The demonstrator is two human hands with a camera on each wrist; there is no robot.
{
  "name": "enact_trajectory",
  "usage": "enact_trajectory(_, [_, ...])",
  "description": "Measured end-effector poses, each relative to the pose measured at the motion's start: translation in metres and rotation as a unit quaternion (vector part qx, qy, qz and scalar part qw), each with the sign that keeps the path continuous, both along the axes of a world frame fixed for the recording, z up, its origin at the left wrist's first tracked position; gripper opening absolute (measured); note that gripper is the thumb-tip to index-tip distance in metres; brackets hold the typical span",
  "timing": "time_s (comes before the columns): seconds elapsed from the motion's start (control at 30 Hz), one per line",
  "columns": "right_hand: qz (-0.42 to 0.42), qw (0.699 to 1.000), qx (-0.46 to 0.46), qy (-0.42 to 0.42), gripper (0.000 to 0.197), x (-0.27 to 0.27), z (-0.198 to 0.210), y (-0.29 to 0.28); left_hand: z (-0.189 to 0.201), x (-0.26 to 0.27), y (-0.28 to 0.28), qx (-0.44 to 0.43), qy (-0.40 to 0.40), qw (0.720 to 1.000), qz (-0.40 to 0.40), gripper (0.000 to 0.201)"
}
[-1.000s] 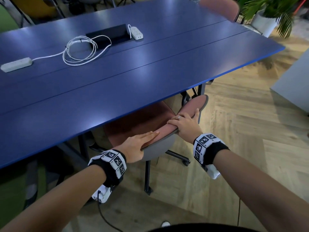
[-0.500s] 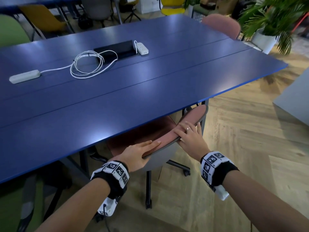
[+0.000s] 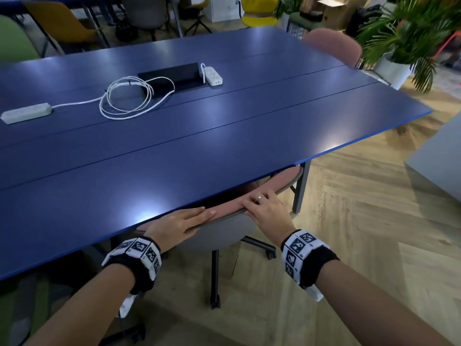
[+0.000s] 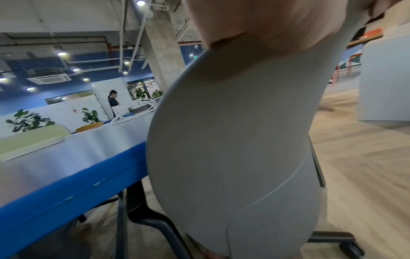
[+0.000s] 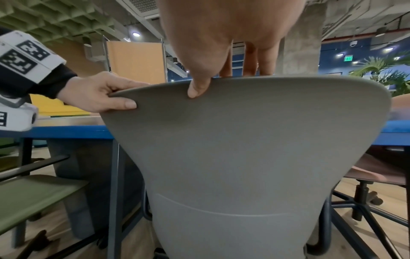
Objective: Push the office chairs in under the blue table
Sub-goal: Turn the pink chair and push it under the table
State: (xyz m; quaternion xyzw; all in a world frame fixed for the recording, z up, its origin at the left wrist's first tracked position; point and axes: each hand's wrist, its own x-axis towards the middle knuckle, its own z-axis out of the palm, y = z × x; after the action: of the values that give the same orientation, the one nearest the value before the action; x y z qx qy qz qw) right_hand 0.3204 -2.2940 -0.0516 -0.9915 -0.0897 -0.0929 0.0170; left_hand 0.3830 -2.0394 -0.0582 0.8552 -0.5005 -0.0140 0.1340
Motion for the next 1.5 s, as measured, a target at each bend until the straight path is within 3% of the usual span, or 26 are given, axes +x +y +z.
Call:
enact_trajectory(0.17, [0.005,1.0,-0.016,0.0,0.035,0.004,0.002,-0.008,0.004,0.002,-0.007,0.012,-0.028,1.0,0.001,0.043])
enact_trajectory(0.43, [-0.008,0.999,0.027,0.043,0.028,-0.001,0.01,-0.004,-0.006,0.002,-0.005,0.02,-0.01,1.0,0.005,0.044])
enact_trajectory(0.53, [-0.019,0.995,0.048,0.084,0.034,-0.005,0.014,-0.002,-0.005,-0.003,-0.007,0.022,0.005,0.999,0.027,0.044])
enact_trajectory(0.83, [-0.026,0.985,0.161,0.061,0.034,-0.019,0.013,0.001,0.008,-0.014,-0.014,0.076,0.022,0.99,0.118,0.057])
enact_trajectory(1.17, [-0.043,0.982,0.11,0.147,0.057,-0.031,0.017,0.005,0.02,-0.029,-0.023,0.126,0.006,0.976,0.176,0.05])
enact_trajectory(1.33, [-0.053,0.981,0.119,0.145,0.053,-0.041,0.021,0.005,0.028,-0.041,-0.029,0.179,0.02,0.965,0.189,0.056])
enact_trajectory(1.5, [-0.056,0.979,0.148,0.124,0.046,-0.063,0.024,0.004,0.038,-0.058,-0.034,0.154,0.022,0.966,0.205,0.052])
